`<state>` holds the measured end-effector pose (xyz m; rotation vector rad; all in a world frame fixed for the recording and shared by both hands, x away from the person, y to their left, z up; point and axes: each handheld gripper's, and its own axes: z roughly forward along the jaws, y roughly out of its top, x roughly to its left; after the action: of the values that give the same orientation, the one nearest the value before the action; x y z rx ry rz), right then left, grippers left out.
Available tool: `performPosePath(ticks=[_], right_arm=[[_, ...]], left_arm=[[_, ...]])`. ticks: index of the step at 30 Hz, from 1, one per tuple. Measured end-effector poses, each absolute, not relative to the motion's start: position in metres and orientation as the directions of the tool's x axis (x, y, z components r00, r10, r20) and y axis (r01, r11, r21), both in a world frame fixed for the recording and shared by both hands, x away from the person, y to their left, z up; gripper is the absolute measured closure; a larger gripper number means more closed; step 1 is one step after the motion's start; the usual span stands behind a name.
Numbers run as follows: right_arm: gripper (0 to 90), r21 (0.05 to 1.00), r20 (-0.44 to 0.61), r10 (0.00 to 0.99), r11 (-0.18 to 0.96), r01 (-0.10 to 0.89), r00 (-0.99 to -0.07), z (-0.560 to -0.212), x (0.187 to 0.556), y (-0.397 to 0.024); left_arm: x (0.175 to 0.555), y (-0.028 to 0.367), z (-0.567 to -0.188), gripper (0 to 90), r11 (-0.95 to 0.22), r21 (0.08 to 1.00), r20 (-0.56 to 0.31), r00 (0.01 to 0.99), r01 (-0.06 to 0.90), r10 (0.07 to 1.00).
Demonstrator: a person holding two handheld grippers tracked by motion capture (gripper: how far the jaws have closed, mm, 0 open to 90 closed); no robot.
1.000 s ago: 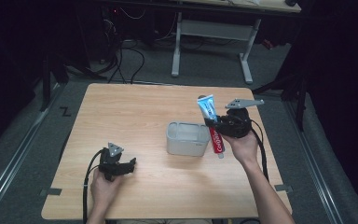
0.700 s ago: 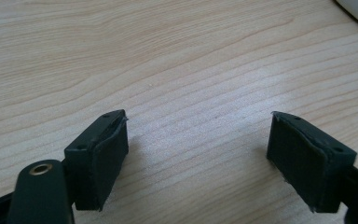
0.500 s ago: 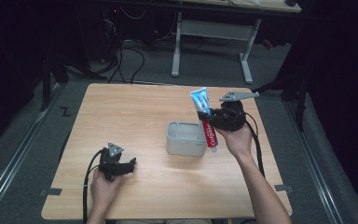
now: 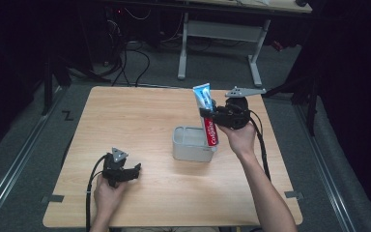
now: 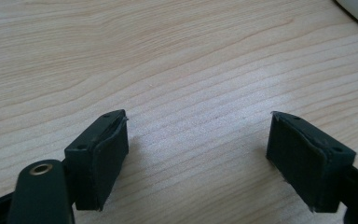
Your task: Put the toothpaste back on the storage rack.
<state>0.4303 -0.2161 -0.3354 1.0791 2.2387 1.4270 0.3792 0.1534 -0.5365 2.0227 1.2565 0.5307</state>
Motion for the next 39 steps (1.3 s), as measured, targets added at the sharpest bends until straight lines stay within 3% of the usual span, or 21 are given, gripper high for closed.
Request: performPosePath(ticks=[15,23,39], right_arm=[[70.5,0.868,0.147,0.715,0.238,0.436,-0.683,-0.331,0.448,-0.2],[70.2,0.858,0.094,0.743,0.277,0.432,-0.663,-0.338,0.463,-0.188],[69.6,0.845,0.098,0.754,0.282,0.454,-0.65,-0.357,0.474,-0.18]], left_arm=[[0.379,0.153,-0.537,21.1,-0.296,0.733,-0.014,0.449,0.612,0.893],[0.379,0.153,-0.537,21.0,-0.297,0.734,-0.014,0.451,0.611,0.893],[0.379,0.153,-0.537,21.0,-0.3,0.733,-0.013,0.454,0.61,0.891]])
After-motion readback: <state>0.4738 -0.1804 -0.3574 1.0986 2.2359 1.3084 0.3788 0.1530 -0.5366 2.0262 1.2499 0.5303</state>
